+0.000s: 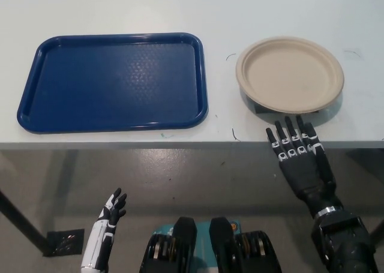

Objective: Use the right hand to pick up a plate from a leveled surface and place it into a tray on the left side

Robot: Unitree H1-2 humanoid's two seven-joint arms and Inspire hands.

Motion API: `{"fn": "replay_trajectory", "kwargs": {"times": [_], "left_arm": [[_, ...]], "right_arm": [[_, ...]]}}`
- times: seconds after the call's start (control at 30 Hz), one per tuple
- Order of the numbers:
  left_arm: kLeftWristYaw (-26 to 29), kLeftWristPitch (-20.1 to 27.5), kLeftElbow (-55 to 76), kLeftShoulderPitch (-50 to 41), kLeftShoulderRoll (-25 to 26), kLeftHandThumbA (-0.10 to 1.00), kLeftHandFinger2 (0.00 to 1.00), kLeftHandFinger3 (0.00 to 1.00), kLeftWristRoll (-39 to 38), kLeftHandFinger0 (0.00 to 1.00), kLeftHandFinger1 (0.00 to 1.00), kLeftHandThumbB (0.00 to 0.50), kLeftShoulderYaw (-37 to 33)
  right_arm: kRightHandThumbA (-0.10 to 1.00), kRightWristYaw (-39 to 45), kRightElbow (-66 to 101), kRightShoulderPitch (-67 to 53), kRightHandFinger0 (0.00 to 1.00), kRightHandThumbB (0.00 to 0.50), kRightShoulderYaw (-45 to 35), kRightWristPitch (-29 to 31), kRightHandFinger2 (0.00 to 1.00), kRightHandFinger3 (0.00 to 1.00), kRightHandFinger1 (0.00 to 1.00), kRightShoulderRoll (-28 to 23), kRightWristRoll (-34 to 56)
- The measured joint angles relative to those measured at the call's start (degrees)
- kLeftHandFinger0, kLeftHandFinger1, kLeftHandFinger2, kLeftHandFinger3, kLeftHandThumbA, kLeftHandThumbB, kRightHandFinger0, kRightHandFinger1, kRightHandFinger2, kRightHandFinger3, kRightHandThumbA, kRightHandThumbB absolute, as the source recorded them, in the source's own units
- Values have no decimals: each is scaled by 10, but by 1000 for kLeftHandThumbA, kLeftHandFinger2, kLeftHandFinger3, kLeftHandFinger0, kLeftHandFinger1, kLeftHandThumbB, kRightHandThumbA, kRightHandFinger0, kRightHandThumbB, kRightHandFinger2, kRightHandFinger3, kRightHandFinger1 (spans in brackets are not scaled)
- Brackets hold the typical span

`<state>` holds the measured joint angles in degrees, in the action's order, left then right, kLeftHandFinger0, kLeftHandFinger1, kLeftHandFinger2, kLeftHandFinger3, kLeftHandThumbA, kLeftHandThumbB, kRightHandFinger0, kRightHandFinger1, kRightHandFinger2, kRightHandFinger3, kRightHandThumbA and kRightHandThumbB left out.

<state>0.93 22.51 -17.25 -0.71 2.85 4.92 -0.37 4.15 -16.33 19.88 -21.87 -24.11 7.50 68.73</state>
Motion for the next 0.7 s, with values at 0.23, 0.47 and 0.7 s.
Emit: {"fn": "replay_trajectory", "kwargs": {"times": [0.23,0.47,0.7], "left_arm": [[0,3,0,0,2,1000,1000,1000,0,1000,1000,83,0],[-5,4,0,1,3,1000,1000,1000,-1,1000,1000,86,-1],[-9,4,0,7,4,1000,1000,1000,-1,1000,1000,95,-1]], "right_arm": [[1000,3,-43,13,1000,363,-7,3,1000,1000,1000,0,-8],[1000,15,-86,45,1000,389,-18,12,1000,1000,1000,-3,-16],[1000,19,-111,86,1000,475,-33,22,1000,1000,1000,-11,-27]]}}
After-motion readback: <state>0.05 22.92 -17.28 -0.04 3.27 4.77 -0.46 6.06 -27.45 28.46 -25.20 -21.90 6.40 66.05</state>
